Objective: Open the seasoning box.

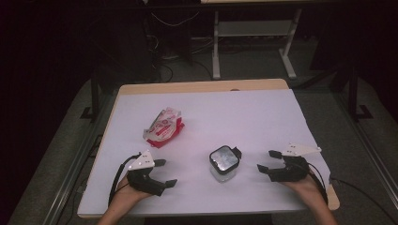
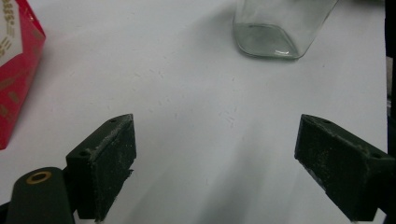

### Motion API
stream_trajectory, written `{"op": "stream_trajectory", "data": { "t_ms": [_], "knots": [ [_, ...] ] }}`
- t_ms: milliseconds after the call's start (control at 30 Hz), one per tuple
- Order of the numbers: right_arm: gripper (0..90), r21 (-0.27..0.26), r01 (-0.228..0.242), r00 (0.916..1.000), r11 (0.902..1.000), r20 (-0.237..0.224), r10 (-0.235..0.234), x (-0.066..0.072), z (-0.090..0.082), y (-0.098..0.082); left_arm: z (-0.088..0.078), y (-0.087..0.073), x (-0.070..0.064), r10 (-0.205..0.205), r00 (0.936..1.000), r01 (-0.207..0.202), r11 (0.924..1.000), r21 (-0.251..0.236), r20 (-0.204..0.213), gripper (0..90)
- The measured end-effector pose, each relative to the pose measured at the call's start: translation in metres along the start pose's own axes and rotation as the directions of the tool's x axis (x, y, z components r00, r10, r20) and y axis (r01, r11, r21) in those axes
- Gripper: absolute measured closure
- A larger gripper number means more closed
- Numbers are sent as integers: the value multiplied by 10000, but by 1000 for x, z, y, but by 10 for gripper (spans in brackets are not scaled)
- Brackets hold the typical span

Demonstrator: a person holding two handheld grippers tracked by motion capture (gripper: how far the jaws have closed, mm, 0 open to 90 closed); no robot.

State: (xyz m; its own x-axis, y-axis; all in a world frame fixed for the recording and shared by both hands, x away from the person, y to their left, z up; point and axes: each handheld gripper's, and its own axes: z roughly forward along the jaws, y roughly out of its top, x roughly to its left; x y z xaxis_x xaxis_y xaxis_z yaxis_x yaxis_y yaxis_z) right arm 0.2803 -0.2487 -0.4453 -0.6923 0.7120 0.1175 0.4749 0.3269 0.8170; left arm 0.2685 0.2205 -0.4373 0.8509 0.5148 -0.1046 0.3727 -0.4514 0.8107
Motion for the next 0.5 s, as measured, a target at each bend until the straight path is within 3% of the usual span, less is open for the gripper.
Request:
{"op": "stream_trajectory", "data": {
  "t_ms": [300,500],
  "knots": [
    [226,-171,3,10000,9999,-26,-3,-2,0,0,11,14,-9,231,9990,-240,9994,247,393,118],
    [225,-312,21,10000,9995,-23,-22,-3,-2,0,17,24,-17,429,9976,-434,9990,72,545,118]
  ]
}}
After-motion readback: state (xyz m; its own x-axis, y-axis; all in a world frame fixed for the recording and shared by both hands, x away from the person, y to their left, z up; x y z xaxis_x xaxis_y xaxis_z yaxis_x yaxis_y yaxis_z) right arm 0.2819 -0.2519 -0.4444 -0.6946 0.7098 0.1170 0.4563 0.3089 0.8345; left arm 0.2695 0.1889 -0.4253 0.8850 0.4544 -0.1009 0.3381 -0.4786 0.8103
